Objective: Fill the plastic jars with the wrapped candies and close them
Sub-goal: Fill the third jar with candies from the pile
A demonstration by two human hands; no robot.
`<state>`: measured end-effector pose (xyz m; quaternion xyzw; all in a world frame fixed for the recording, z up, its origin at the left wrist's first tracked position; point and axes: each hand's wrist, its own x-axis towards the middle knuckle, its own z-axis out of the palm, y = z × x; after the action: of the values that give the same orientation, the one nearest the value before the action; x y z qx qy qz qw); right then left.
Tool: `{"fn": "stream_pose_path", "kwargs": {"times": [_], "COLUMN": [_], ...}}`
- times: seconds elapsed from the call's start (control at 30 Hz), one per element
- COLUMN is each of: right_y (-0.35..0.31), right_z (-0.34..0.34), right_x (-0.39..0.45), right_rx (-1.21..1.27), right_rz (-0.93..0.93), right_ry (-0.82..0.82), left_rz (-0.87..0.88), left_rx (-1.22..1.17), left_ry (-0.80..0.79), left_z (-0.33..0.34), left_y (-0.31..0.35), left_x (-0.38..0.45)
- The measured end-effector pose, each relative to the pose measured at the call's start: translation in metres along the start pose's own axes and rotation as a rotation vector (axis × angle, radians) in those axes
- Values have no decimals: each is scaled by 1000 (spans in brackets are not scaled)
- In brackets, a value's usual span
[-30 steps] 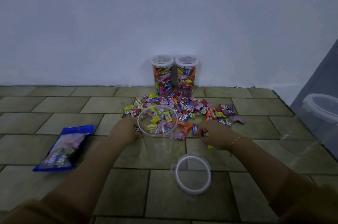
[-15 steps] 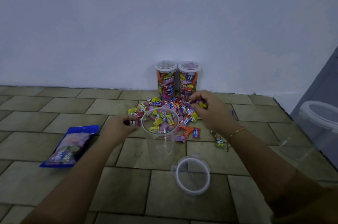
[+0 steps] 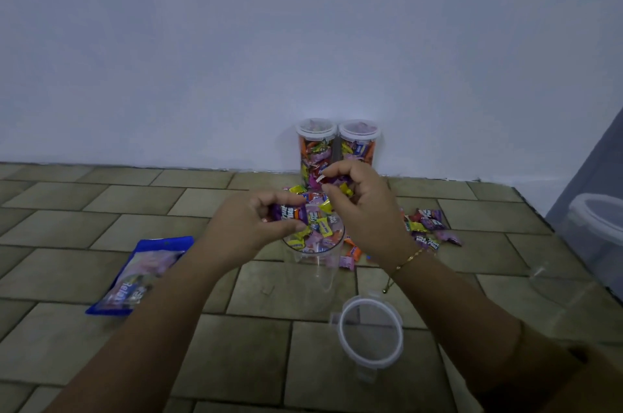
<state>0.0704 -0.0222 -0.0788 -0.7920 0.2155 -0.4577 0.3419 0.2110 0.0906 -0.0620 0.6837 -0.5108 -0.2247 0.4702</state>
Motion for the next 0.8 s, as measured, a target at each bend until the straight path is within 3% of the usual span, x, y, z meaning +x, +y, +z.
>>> {"fn": "stream_pose_path", "kwargs": {"times": [0.37,0.63,0.8], "right_y": [6,13,11], "right_z": [8,9,7], "right_x": [-14,-19,-19], "right_rx": [0,16,-31], "right_rz": [27,30,-31], "right_ry": [-12,-12,-28], "left_rz": [167,182,143], "left_rx": [296,301,150], "left_ry": [-46,-55,-148], "left_z": [12,12,16], "left_y": [-17,-30,-33], "left_x": [8,9,3]}}
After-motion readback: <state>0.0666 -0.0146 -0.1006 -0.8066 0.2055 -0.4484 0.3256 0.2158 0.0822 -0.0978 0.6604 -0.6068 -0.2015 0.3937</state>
